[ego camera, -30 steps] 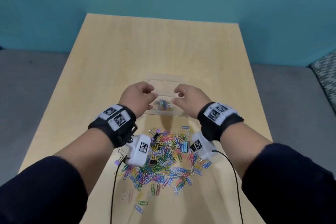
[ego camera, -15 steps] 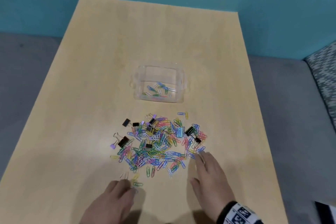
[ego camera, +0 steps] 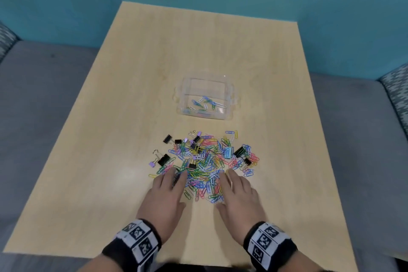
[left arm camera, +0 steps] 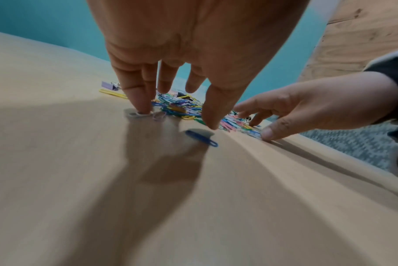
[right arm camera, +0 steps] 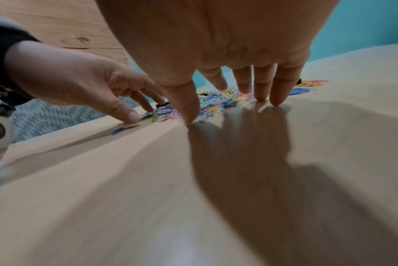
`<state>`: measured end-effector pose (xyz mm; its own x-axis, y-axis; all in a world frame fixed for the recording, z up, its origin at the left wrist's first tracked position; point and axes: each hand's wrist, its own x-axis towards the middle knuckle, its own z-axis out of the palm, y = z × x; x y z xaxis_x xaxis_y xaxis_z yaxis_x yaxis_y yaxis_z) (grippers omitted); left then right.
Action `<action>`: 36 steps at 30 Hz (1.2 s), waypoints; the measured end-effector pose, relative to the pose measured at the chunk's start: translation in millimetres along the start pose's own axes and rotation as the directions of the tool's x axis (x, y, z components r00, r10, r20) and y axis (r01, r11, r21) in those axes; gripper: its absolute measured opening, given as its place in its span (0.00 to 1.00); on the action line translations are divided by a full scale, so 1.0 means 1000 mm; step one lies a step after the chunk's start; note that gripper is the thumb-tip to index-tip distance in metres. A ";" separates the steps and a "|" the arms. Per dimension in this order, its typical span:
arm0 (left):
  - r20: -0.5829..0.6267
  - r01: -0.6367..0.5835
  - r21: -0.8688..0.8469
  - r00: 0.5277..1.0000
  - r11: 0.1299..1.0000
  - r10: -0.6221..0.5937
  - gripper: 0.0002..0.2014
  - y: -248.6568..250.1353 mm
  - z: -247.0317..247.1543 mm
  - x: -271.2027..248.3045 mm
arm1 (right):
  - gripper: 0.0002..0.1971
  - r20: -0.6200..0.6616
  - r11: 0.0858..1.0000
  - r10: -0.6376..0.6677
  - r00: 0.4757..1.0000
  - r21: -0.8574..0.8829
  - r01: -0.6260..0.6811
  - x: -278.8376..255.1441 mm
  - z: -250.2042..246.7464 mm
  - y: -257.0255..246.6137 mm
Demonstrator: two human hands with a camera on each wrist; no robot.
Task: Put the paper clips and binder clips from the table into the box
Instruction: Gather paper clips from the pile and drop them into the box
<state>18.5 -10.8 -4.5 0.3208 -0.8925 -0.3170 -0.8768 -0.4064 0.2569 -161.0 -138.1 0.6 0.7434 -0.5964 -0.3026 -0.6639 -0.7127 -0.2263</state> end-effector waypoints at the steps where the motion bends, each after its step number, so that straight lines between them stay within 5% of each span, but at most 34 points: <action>1: 0.000 0.002 0.007 1.000 1.000 -0.002 0.42 0.002 0.000 0.005 | 0.39 0.005 1.000 -0.014 1.000 -0.005 0.014 0.006 0.001 -0.002; 7: -0.022 0.006 0.110 1.000 0.994 -0.003 0.34 0.014 0.001 0.033 | 0.35 0.002 0.998 -0.058 0.998 -0.016 0.058 0.045 0.003 -0.023; 16: -0.030 -0.115 0.187 0.992 0.976 0.122 0.39 0.015 -0.006 0.028 | 0.27 0.066 0.967 -0.250 0.966 -0.042 0.253 0.043 -0.010 -0.019; 26: 0.013 -0.240 0.237 0.970 0.941 0.244 0.44 0.009 -0.012 0.032 | 0.20 0.134 0.968 -0.240 0.962 -0.043 0.247 0.048 -0.018 -0.016; 36: -0.013 -0.167 0.025 0.986 0.986 0.167 0.23 0.002 -0.015 0.045 | 0.16 0.219 0.976 -0.218 0.951 0.035 0.215 0.057 -0.025 -0.003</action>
<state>36.7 -54.7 -4.1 0.1745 -0.9504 -0.2575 -0.9267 -0.2470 0.2834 -114.7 -179.5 7.0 0.8341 -0.3313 -0.4410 -0.4906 -0.8110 -0.3186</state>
